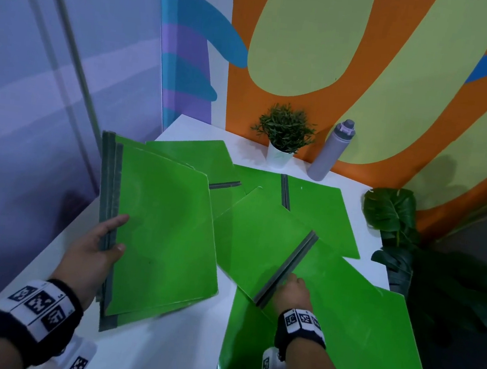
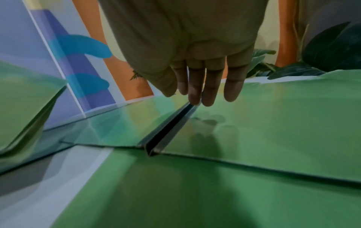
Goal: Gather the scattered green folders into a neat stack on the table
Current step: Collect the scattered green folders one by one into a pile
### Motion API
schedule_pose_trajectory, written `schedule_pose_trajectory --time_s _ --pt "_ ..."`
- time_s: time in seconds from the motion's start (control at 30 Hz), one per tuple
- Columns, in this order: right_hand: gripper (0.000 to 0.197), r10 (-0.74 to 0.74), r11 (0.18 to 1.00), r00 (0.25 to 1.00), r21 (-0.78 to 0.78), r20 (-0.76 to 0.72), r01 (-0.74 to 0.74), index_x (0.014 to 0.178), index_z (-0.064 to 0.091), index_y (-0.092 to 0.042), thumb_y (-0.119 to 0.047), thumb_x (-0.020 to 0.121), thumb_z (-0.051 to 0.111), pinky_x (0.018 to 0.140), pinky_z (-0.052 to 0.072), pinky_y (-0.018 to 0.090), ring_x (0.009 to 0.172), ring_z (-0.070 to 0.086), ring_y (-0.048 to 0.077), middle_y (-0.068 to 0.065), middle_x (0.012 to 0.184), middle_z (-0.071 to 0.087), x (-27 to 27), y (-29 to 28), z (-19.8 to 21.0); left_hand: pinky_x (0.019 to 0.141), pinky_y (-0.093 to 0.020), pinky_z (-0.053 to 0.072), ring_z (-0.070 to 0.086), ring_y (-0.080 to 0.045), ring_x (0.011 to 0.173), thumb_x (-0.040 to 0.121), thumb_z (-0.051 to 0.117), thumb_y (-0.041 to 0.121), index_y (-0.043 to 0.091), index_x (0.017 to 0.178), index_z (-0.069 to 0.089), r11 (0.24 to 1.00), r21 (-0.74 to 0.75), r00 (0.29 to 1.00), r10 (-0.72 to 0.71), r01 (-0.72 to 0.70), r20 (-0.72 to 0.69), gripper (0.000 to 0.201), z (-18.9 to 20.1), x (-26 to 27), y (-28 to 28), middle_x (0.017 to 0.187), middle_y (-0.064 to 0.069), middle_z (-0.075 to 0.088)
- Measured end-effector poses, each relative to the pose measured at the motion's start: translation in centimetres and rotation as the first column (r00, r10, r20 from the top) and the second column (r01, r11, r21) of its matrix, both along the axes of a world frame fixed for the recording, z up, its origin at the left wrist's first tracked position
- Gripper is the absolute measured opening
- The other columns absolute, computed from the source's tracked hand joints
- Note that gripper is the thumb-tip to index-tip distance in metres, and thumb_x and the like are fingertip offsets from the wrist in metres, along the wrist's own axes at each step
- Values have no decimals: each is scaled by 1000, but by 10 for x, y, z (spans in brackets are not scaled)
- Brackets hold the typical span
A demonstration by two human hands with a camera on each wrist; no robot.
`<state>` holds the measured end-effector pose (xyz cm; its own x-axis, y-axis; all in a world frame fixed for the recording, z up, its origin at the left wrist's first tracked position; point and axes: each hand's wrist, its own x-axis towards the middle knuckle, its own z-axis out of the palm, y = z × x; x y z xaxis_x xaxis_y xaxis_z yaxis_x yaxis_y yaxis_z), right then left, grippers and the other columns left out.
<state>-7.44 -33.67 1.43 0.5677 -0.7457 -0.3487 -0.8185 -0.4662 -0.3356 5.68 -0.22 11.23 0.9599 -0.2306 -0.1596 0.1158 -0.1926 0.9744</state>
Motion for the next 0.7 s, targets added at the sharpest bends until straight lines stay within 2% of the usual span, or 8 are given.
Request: schedule_pose_trajectory --time_s 0.07,0.17,0.23,0.33,0.4,0.53,0.6,0.7 --pt "30 -31 998 998 61 -56 34 112 59 -7 -27 92 49 83 54 39 91 62 25 11 106 61 4 5 -5 112 -46 31 42 -28 132 88 56 -4 55 105 58 1000 12 1000 -11 11 -4 61 1 -4 -3 146 -6 43" --pt "30 -66 974 995 212 -79 81 95 67 -7 -32 93 50 67 56 30 66 62 16 4 81 66 7 11 -19 112 -43 29 39 -24 134 88 55 -3 55 106 58 999 29 999 -24 25 -23 61 1 -10 -6 148 -5 41" --pt "30 -79 965 994 244 -73 95 100 68 -3 -27 93 52 67 55 28 69 62 20 8 89 70 12 11 -28 111 -41 29 36 -22 136 89 55 -3 54 106 57 999 43 999 -32 33 -30 61 0 -13 -6 149 -5 40" --pt "29 -84 960 991 256 -108 109 114 58 3 -12 91 52 71 52 25 83 61 25 15 109 67 20 11 -33 111 -40 28 33 -20 137 89 54 -5 54 107 56 997 58 998 -47 50 -40 61 -1 -17 -6 150 -5 38" --pt "30 -91 962 990 247 -111 116 117 57 3 -10 90 52 75 53 27 94 64 27 16 111 66 21 11 -35 112 -42 27 31 -21 139 89 53 -5 54 107 56 997 58 998 -51 54 -46 61 0 -18 -6 151 -3 37" --pt "26 -174 950 981 250 -83 189 109 57 2 -15 93 47 82 54 35 99 63 30 16 109 64 20 9 -31 110 -41 29 32 -22 138 89 54 -5 54 106 55 996 74 998 -47 50 -35 61 2 -15 -7 150 -5 38" --pt "29 -193 935 976 283 -102 214 106 59 1 -21 92 45 76 54 34 93 64 28 13 105 65 21 10 -29 110 -40 29 34 -22 137 88 55 -5 54 105 56 997 71 999 -41 42 -23 61 3 -13 -9 150 -6 40" --pt "21 -146 931 980 316 -138 183 93 58 -3 -22 90 48 55 45 25 78 61 26 11 96 63 24 12 -27 111 -39 29 35 -23 136 88 54 -6 50 107 56 997 66 999 -35 36 -15 59 4 -13 -12 149 -7 40"
